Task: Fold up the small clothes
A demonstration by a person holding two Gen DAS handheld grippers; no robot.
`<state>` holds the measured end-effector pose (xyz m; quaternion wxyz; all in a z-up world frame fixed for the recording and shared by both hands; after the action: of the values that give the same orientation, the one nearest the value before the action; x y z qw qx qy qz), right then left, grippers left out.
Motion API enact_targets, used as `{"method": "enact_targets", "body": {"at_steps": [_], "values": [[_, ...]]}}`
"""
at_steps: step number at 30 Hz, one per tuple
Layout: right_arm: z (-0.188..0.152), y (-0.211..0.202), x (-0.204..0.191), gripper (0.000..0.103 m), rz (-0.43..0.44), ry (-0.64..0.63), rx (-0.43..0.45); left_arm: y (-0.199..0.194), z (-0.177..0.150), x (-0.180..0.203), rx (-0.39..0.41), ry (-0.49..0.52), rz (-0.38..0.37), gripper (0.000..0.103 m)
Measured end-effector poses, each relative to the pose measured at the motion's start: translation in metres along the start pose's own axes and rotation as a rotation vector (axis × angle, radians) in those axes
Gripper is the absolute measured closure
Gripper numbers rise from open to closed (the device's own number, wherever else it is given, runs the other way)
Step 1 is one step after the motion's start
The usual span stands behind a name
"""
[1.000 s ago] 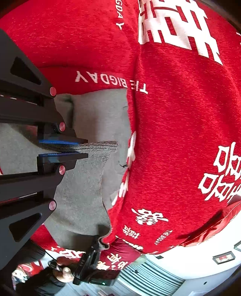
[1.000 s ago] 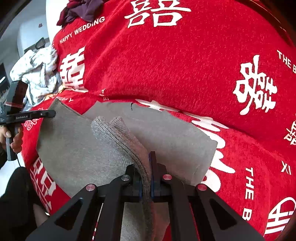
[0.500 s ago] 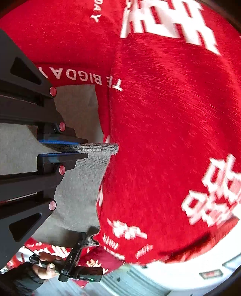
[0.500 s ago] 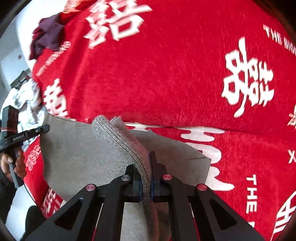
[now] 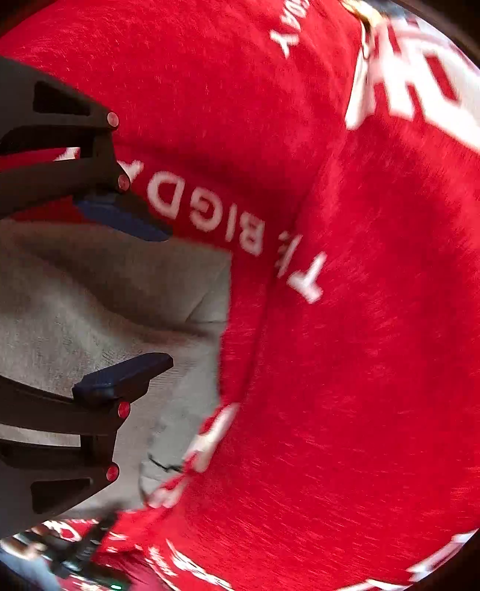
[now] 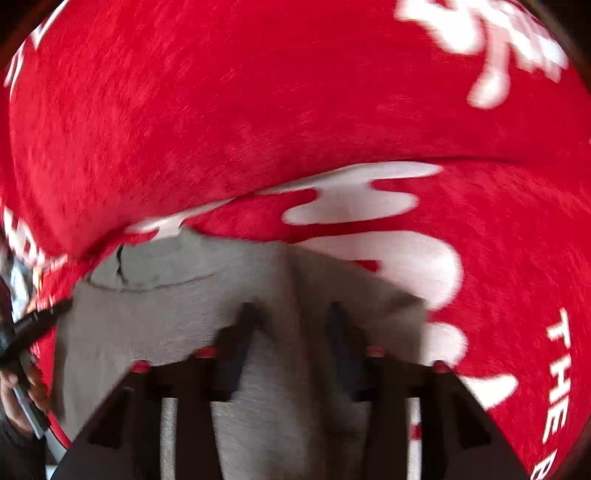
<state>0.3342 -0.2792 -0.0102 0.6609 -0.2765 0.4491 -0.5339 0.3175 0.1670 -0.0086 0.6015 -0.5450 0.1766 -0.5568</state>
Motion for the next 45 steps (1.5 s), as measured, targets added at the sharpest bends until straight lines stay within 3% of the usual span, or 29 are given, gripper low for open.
{"method": "enact_targets", "body": {"at_steps": [3,7,9,12,14,15,16,19,22,25,27,28,29,33,35,37,38,41,45], "values": [[-0.021,-0.044,0.012,0.050,-0.017,-0.017,0.069,-0.032,-0.013,0.000,0.006,0.025,-0.041,0.040],[-0.059,-0.096,-0.001,0.042,-0.040,-0.128,0.160,-0.061,-0.065,0.038,-0.044,0.233,-0.097,0.040],[-0.071,-0.101,-0.020,0.040,-0.007,-0.178,0.147,-0.067,-0.093,0.066,-0.066,0.334,-0.137,0.040],[-0.094,-0.094,-0.066,0.038,0.058,-0.296,0.105,-0.066,-0.126,0.104,-0.071,0.435,-0.137,0.040],[-0.110,-0.080,-0.093,0.032,0.111,-0.349,0.059,-0.054,-0.139,0.110,-0.092,0.469,-0.097,0.040],[-0.119,-0.067,-0.103,0.032,0.123,-0.368,0.018,-0.046,-0.142,0.105,-0.092,0.478,-0.038,0.040],[-0.124,-0.056,-0.104,0.032,0.114,-0.373,-0.012,-0.039,-0.142,0.094,-0.093,0.470,0.016,0.040],[-0.127,-0.040,-0.081,0.033,0.038,-0.332,-0.014,-0.049,-0.138,0.064,-0.093,0.378,-0.026,0.040],[-0.125,-0.056,-0.046,0.036,0.126,-0.190,0.007,-0.066,-0.135,0.034,-0.089,0.301,0.037,0.040],[-0.130,-0.078,-0.025,0.034,0.041,-0.159,0.029,-0.085,-0.139,0.016,-0.058,0.238,0.045,0.040],[-0.134,-0.093,-0.029,0.032,-0.040,-0.182,0.071,-0.095,-0.149,0.012,-0.045,0.199,0.020,0.037],[-0.136,-0.100,-0.033,0.032,-0.035,-0.189,0.085,-0.096,-0.155,0.012,-0.041,0.187,0.015,0.024],[-0.139,-0.105,-0.038,0.032,-0.015,-0.190,0.095,-0.095,-0.161,0.013,-0.031,0.183,0.017,0.018],[-0.166,-0.098,-0.081,0.025,0.054,-0.290,0.066,-0.084,-0.184,0.014,0.008,0.232,0.120,0.018],[-0.181,-0.076,-0.082,0.025,-0.027,-0.335,0.021,-0.090,-0.195,0.014,-0.010,0.269,0.155,0.018],[-0.187,-0.061,-0.066,0.026,-0.110,-0.311,-0.021,-0.101,-0.203,0.006,-0.034,0.223,0.119,0.018],[-0.188,-0.071,-0.063,0.026,-0.087,-0.301,0.025,-0.110,-0.207,-0.001,-0.027,0.195,0.098,0.018],[-0.190,-0.092,-0.059,0.025,-0.083,-0.271,0.035,-0.126,-0.210,-0.012,-0.004,0.154,0.080,0.018],[-0.183,-0.107,-0.076,0.025,-0.105,-0.299,0.092,-0.126,-0.190,-0.013,0.019,0.088,0.097,0.018]]}}
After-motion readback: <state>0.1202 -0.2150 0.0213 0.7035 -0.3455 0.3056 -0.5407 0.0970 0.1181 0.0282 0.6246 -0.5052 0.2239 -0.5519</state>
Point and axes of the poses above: each gripper's, at about its wrist camera, not at the fingertips, and y roughly the way its jaws point, x to its right, z to its top, the point moved 4 cm from there along y, roughly the way its jaws point
